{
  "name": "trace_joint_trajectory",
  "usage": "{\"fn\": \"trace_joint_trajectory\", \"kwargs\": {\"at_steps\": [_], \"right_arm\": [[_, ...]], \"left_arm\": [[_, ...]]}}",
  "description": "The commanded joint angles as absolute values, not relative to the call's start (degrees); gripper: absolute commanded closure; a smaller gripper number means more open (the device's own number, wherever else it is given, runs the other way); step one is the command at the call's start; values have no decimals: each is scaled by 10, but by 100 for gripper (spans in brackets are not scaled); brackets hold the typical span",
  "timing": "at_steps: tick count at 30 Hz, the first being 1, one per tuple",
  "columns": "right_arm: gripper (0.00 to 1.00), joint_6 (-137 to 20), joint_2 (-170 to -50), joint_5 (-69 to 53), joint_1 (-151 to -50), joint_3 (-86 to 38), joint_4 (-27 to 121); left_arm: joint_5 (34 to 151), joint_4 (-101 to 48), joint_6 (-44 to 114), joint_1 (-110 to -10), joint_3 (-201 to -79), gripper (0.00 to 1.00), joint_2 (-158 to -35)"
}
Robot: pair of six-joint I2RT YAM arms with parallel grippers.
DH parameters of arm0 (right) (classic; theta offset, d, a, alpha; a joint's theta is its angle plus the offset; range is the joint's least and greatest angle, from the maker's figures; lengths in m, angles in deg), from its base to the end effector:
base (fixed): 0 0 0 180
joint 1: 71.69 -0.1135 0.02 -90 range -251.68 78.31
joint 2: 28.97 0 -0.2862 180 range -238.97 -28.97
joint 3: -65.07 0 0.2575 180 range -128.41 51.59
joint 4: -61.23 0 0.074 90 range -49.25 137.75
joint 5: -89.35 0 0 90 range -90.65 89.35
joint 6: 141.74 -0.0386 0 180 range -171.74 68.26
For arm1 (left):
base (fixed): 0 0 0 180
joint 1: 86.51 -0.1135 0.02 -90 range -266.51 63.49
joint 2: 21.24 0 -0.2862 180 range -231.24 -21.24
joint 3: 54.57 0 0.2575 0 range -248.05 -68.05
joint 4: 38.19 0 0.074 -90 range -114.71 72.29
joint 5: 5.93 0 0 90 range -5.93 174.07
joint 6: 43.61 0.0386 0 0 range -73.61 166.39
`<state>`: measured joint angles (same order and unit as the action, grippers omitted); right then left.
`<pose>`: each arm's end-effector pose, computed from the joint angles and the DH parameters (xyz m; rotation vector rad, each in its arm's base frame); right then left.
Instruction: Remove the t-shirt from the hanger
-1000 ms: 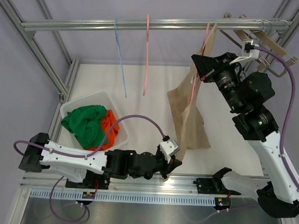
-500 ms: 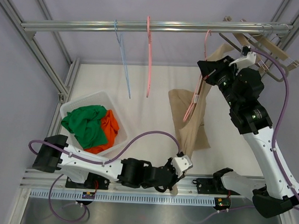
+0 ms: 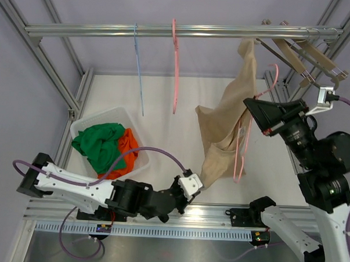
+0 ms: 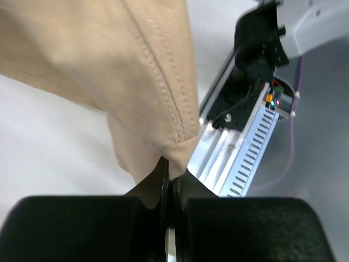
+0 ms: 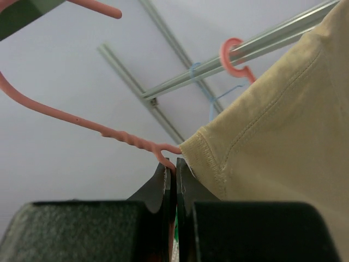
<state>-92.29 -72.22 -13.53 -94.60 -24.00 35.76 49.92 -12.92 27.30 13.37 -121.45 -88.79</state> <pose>0.0848 0.0452 0.5331 -0.0090 1.3008 1.0940 -0.0239 -0.2633 0.3287 0.9955 1.7583 -0.7599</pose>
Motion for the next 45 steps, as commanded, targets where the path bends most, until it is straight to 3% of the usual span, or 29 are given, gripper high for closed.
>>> {"fn": "trace_joint_trajectory", "kwargs": {"at_steps": [1,3,9,16,17,19,21,27,28,30,31,33,34,45], "right_arm": [[100,-930,-683,-268,-941,-227,349],[100,-925,-676,-340,-941,-228,318],[100,-907,-609,-395,-941,-254,245],[100,-936,-553,-442,-941,-318,221],[100,-942,-553,-450,-941,-318,226],[100,-954,-549,-466,-941,-310,244],[100,-972,-545,-476,-941,-302,266],[100,-1019,-531,-500,-941,-280,325],[100,-1020,-528,-500,-941,-278,325],[100,-1022,-526,-500,-941,-269,324],[100,-1022,-522,-498,-941,-265,325],[100,-1022,-517,-497,-942,-262,324],[100,-1019,-513,-496,-941,-262,320],[100,-917,-500,-451,-944,-336,132]], "left_arm": [[418,-179,347,139,-1213,100,-826],[404,-219,409,138,-1225,100,-795],[435,-311,549,102,-1284,100,-792],[593,-412,502,-20,-1286,99,-817],[609,-428,499,-31,-1290,78,-825],[631,-434,503,-33,-1307,69,-848],[645,-440,510,-41,-1339,52,-888],[769,-469,481,-75,-1402,26,-968],[778,-471,481,-75,-1410,26,-974],[766,-466,485,-75,-1431,38,-988],[755,-463,488,-75,-1435,62,-991],[727,-457,499,-75,-1440,94,-992],[720,-454,503,-75,-1440,100,-985],[637,-352,538,-43,-1413,100,-834]]}}
